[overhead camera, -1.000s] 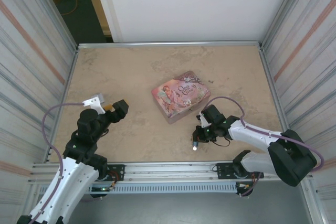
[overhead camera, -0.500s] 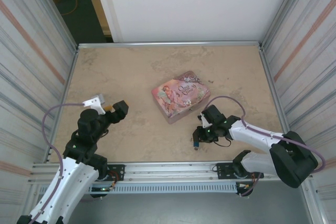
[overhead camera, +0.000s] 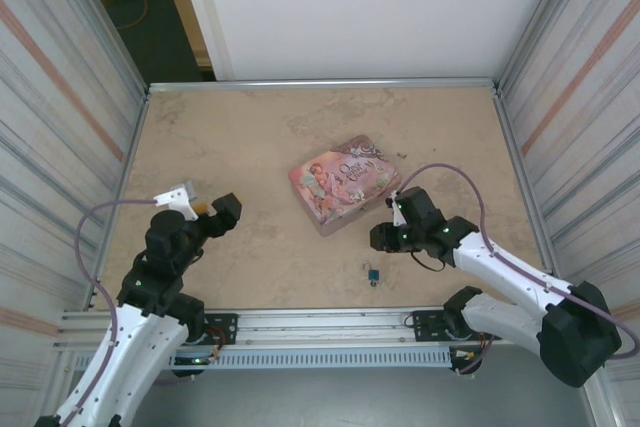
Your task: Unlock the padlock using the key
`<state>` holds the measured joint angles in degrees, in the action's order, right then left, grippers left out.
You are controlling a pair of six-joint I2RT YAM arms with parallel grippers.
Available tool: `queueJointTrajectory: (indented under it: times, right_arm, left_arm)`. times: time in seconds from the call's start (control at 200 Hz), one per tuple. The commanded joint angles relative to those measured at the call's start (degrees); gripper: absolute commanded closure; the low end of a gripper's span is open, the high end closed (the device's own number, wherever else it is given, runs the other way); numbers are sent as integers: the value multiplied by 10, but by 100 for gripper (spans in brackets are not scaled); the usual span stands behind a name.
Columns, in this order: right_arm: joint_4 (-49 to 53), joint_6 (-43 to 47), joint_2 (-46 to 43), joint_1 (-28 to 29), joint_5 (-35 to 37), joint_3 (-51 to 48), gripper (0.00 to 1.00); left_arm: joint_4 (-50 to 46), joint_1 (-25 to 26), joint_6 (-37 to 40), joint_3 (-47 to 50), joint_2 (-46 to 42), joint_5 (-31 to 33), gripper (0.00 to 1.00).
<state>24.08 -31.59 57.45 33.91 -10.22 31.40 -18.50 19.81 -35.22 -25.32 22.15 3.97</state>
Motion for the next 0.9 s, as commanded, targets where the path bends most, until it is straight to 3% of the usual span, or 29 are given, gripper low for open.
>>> queueJointTrajectory:
  times: [0.0,0.125,0.461,0.616,0.892]
  right_arm:
    - [9,30,-31,-28,40,20,59]
    - [-14,44,-58,-66,48,20,53]
    - [-57,86,-118,-183,65,25,23]
    - [-79,91,-143,-247,48,22,0]
    - [-136,111,-141,-352,45,4,1]
  left_arm:
    - [-20,-6,21,-24,-11,36,2]
    - [-29,-7,23,-28,-22,50,1]
    - [-54,-8,39,-48,-39,108,1]
    - [-68,-8,65,-72,-41,125,1]
    - [-66,-9,106,-81,-44,180,1]
